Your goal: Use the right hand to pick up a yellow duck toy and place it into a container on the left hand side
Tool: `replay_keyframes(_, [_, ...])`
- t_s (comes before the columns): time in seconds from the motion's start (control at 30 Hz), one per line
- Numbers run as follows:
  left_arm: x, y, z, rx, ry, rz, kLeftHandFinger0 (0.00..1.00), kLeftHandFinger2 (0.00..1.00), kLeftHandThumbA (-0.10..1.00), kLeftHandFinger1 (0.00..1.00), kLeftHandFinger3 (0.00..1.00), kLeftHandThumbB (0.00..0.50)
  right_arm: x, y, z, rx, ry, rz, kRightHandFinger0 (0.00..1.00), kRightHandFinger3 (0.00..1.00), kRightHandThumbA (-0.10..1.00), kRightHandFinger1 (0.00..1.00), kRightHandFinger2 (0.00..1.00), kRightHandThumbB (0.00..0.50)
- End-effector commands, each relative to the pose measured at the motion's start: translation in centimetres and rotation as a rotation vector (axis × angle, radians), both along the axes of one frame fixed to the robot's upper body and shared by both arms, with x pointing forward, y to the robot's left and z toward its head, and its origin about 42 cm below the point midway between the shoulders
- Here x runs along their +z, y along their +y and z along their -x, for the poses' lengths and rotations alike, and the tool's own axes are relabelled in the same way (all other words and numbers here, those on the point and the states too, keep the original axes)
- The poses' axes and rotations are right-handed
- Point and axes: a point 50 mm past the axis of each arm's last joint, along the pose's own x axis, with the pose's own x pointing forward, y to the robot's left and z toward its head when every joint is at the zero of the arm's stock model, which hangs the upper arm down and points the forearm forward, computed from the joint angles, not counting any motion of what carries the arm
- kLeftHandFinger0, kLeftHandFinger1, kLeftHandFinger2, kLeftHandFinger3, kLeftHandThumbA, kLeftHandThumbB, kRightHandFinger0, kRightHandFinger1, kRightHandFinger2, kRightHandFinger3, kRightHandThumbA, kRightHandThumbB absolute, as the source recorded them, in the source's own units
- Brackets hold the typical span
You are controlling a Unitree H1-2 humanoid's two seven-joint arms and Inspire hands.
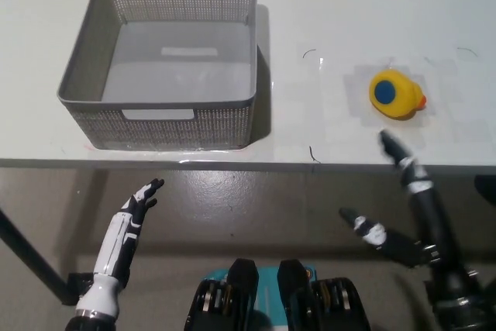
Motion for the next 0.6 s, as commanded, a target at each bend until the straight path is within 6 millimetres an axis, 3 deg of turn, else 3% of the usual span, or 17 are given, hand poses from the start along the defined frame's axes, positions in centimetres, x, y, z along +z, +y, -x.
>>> replay_keyframes(0.0, [1.5, 0.4, -0.6, -0.004, -0.099, -0.022, 1.0, 1.0, 1.0, 1.0, 1.0, 0.5, 5.5, -2.3, -1.3, -0.044, -0.221, 0.0, 1.0, 1.0, 0.87, 1.0, 1.0, 0.306])
replay_keyframes(0.1, [1.5, 0.4, -0.7, -0.005, -0.099, -0.021, 1.0, 1.0, 1.0, 1.0, 1.0, 0.5, 5.9, -2.4, -1.4, -0.047, -0.228, -0.001, 1.0, 1.0, 0.86, 1.0, 1.0, 0.305])
replay_keyframes(0.13, [1.5, 0.4, -0.6, -0.003, -0.099, -0.023, 1.0, 1.0, 1.0, 1.0, 1.0, 0.5, 7.1, -2.8, -2.2, -0.059, -0.251, 0.025, 1.0, 1.0, 0.91, 1.0, 1.0, 0.297])
replay_keyframes(0.17, [1.5, 0.5, -0.6, -0.001, -0.1, -0.026, 1.0, 1.0, 1.0, 1.0, 1.0, 0.5, 9.9, -3.7, -3.8, -0.095, -0.283, 0.098, 1.0, 1.0, 0.98, 1.0, 1.0, 0.322])
replay_keyframes(0.23, [1.3, 0.5, -0.2, 0.003, -0.093, -0.023, 1.0, 1.0, 1.0, 1.0, 1.0, 0.5, 10.6, -3.8, -4.4, -0.1, -0.278, 0.122, 1.0, 1.0, 0.99, 1.0, 1.0, 0.333])
replay_keyframes(0.3, [1.1, 0.6, 0.1, 0.007, -0.09, -0.023, 1.0, 1.0, 1.0, 1.0, 1.0, 0.5, 13.3, -4.7, -7.3, -0.125, -0.217, 0.263, 1.0, 1.0, 1.0, 1.0, 1.0, 0.351])
replay_keyframes(0.4, [0.7, 0.7, 1.0, 0.015, -0.077, -0.014, 1.0, 1.0, 1.0, 1.0, 1.0, 0.5, 15.1, -5.2, -9.5, -0.132, -0.156, 0.373, 1.0, 1.0, 0.99, 1.0, 1.0, 0.345])
replay_keyframes(0.5, [0.3, 0.8, 1.6, 0.019, -0.065, -0.016, 1.0, 1.0, 1.0, 1.0, 1.0, 0.5, 17.4, -5.7, -13.7, -0.146, -0.074, 0.51, 1.0, 1.0, 1.0, 1.0, 1.0, 0.401])
replay_keyframes(0.57, [0.1, 0.8, 1.9, 0.018, -0.059, -0.017, 1.0, 1.0, 1.0, 1.0, 1.0, 0.5, 17.8, -6.0, -15.1, -0.152, -0.042, 0.547, 1.0, 1.0, 1.0, 1.0, 1.0, 0.413])
